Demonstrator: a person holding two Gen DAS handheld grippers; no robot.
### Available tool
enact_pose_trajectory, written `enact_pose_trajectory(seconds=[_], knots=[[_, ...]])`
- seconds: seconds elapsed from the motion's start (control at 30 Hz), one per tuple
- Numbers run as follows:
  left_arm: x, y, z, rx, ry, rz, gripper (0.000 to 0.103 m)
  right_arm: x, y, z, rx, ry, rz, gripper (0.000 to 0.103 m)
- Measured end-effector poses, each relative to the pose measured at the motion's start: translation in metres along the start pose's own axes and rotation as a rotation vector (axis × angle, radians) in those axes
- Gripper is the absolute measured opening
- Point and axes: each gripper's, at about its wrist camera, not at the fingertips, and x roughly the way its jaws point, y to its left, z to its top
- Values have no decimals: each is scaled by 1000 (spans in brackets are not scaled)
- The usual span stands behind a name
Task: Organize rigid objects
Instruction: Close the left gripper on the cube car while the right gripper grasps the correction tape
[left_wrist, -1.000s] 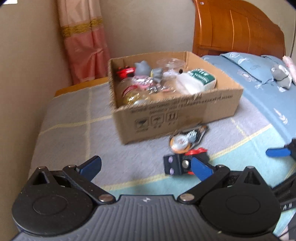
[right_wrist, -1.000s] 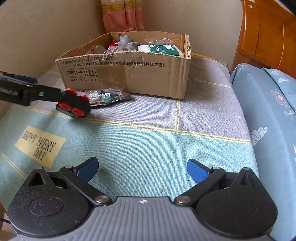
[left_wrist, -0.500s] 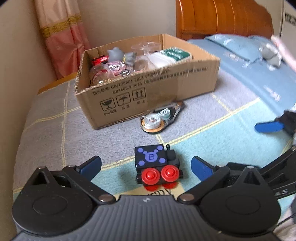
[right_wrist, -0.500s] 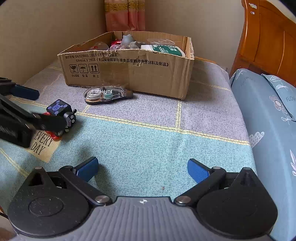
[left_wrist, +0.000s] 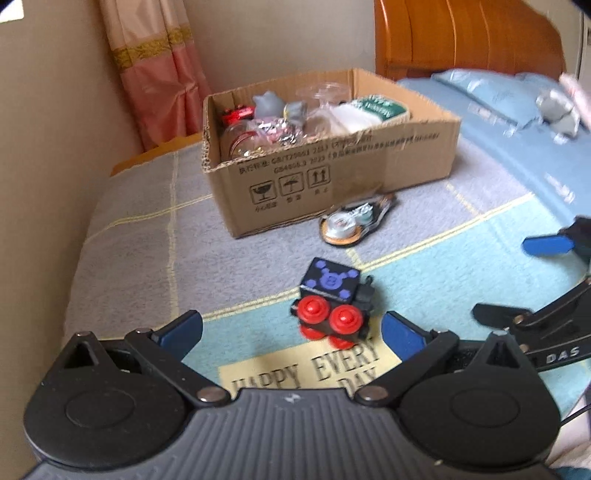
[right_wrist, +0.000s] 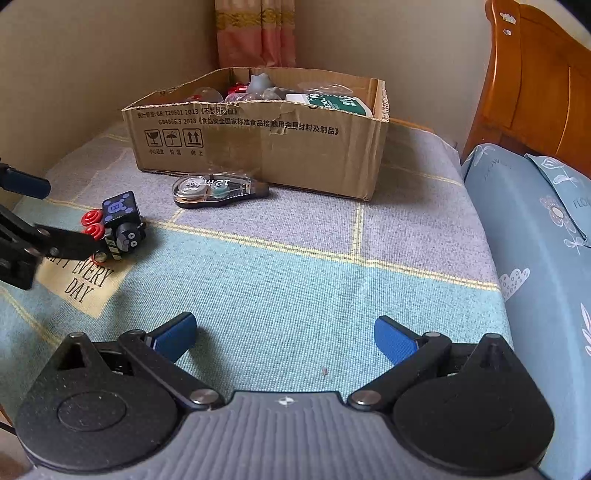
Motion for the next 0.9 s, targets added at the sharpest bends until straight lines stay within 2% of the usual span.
enact_pose_trajectory(seconds=[0.13, 0.3, 0.37, 0.4, 0.5, 0.57, 0.73, 0.9], knots=[[13, -5, -5, -34, -24, -74, 101, -1, -1, -1, -10, -1, 9, 103], [30, -8, -6, -24, -46, -110, 94, -4, -3, -4, -24, -4, 22, 103], [36, -6, -5, -29, -33, -123, 87, -5, -3, -5, -27, -9, 26, 103], [36, -6, -5, -26, -46, -118, 85, -6, -4, -6, -28, -12, 28, 103], [36, -8, -4, -24, -60, -113, 72, -5, -4, -7, -28, -17, 27, 103], [34, -10, -3, -17, -73, -116, 58, -5, -4, -6, -28, -18, 27, 103], [31, -8, -6, -39, -78, -112, 58, -1, -3, -3, -31, -18, 28, 103], [29, 11, -10, -107, -68, -62, 58, 4, 0, 5, -40, -3, 36, 103]])
